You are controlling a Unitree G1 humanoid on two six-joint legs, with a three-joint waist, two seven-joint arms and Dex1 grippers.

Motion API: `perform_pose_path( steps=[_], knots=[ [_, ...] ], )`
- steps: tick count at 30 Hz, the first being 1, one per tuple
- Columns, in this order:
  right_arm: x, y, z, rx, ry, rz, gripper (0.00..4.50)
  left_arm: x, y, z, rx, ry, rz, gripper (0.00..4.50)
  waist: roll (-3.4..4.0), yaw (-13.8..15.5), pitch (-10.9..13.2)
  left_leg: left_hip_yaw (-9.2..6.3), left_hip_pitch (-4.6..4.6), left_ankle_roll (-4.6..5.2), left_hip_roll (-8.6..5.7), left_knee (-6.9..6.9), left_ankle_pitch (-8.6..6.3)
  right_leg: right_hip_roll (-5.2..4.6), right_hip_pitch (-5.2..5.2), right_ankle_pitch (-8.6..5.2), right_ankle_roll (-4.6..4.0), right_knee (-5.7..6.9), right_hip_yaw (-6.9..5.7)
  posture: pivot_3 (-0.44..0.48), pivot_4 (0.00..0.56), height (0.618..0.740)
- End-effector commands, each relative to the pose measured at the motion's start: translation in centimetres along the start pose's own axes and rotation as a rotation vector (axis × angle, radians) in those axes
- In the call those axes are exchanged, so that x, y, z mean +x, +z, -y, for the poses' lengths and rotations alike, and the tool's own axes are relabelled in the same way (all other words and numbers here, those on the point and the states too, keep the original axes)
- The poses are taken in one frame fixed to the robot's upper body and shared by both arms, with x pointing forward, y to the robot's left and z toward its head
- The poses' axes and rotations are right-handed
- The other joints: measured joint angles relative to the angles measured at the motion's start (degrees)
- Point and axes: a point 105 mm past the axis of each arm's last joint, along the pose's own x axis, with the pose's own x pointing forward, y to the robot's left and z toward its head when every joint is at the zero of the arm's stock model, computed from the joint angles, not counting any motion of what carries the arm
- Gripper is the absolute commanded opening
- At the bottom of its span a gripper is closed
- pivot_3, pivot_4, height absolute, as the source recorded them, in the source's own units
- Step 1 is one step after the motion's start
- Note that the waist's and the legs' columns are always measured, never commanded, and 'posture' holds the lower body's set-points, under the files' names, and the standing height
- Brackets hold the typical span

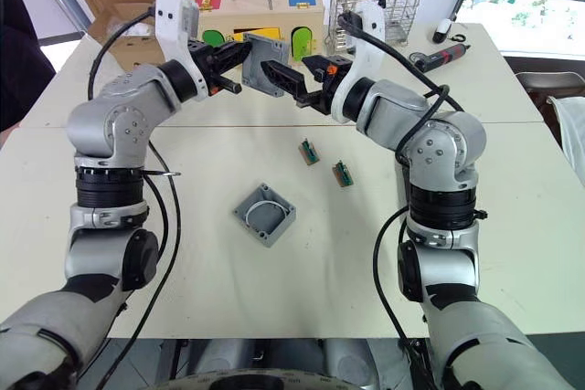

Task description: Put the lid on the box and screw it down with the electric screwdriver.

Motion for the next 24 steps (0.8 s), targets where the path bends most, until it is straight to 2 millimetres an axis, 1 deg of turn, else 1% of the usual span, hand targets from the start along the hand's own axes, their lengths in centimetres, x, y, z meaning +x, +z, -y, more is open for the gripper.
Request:
perform_pose_path(
  steps=[1, 6, 10, 13, 14, 19, 21, 23, 24],
  knots=[
    [-0.28, 1.33, -0.87, -0.052, 0.015, 0.041, 4.5, -0.6, 2.43, 0.77, 0.032, -0.034, 0.102, 0.02, 0.0, 0.0, 0.0, 0.0, 0.0, 0.0, 0.0, 0.0, 0.0, 0.0, 0.0, 0.0, 0.0, 0.01, 0.0, 0.0, 0.15, 0.74],
    [-0.22, 1.02, -0.77, -0.016, 0.01, 0.042, 4.5, -0.72, 2.58, 1.59, 0.021, -0.079, 0.117, 0.02, 0.0, 0.0, 0.0, 0.0, 0.0, 0.0, 0.0, 0.01, 0.0, 0.01, -0.01, 0.0, 0.0, 0.03, 0.01, 0.0, 0.15, 0.74],
    [-0.19, 0.79, -0.46, -0.018, -0.014, 0.046, 4.5, -0.83, 2.47, 1.49, 0.007, -0.076, 0.116, 0.02, 0.0, 0.0, 0.0, 0.0, 0.0, 0.0, 0.0, 0.01, 0.0, 0.01, -0.01, 0.0, 0.0, 0.04, 0.01, 0.0, 0.15, 0.74],
    [-0.17, 0.77, -0.28, -0.019, -0.028, 0.055, 3.78, -0.94, 2.25, 1.46, 0.009, -0.08, 0.108, 0.0, 0.0, 0.0, 0.0, 0.0, 0.0, 0.0, 0.0, 0.02, 0.0, 0.01, -0.01, 0.0, 0.0, 0.04, 0.01, 0.0, 0.15, 0.74],
    [-0.16, 0.79, -0.34, -0.016, -0.024, 0.059, 3.43, -0.96, 2.17, 1.43, 0.012, -0.079, 0.104, 0.0, 0.0, -0.1, 0.0, 0.0, 0.0, 0.0, 0.0, 0.02, 0.0, 0.01, -0.01, 0.0, 0.0, 0.04, 0.01, 0.0, 0.15, 0.74],
    [-0.16, 1.26, -0.76, -0.006, -0.003, 0.087, 1.91, -0.97, 1.82, 1.24, 0.022, -0.068, 0.092, 0.0, 0.0, -0.5, 0.0, -0.02, 0.0, 0.0, 0.0, 0.01, 0.0, 0.02, -0.03, 0.0, 0.0, 0.05, 0.01, 0.0, 0.15, 0.74],
    [-0.16, 1.22, -0.89, -0.004, 0.005, 0.084, 1.09, -0.95, 1.83, 1.3, 0.022, -0.068, 0.093, 0.0, 0.0, -0.7, 0.0, -0.02, 0.0, 0.0, 0.0, 0.01, 0.0, 0.02, -0.02, 0.0, 0.0, 0.05, 0.01, 0.0, 0.15, 0.74],
    [-0.14, 1.1, -0.99, -0.003, 0.01, 0.08, 0.12, -0.94, 1.89, 1.41, 0.021, -0.07, 0.095, 0.0, 0.0, -1.0, 0.0, -0.04, 0.0, 0.0, 0.0, -0.01, 0.0, 0.02, -0.02, 0.0, 0.0, 0.06, 0.0, 0.0, 0.15, 0.74],
    [-0.13, 1.04, -1.02, -0.001, 0.011, 0.078, 0.11, -0.94, 1.97, 1.5, 0.021, -0.073, 0.098, 0.0, 0.0, -1.2, 0.0, -0.05, 0.0, 0.0, 0.0, -0.01, 0.0, 0.02, -0.03, 0.0, 0.0, 0.06, 0.0, 0.0, 0.15, 0.74]
  ],
)
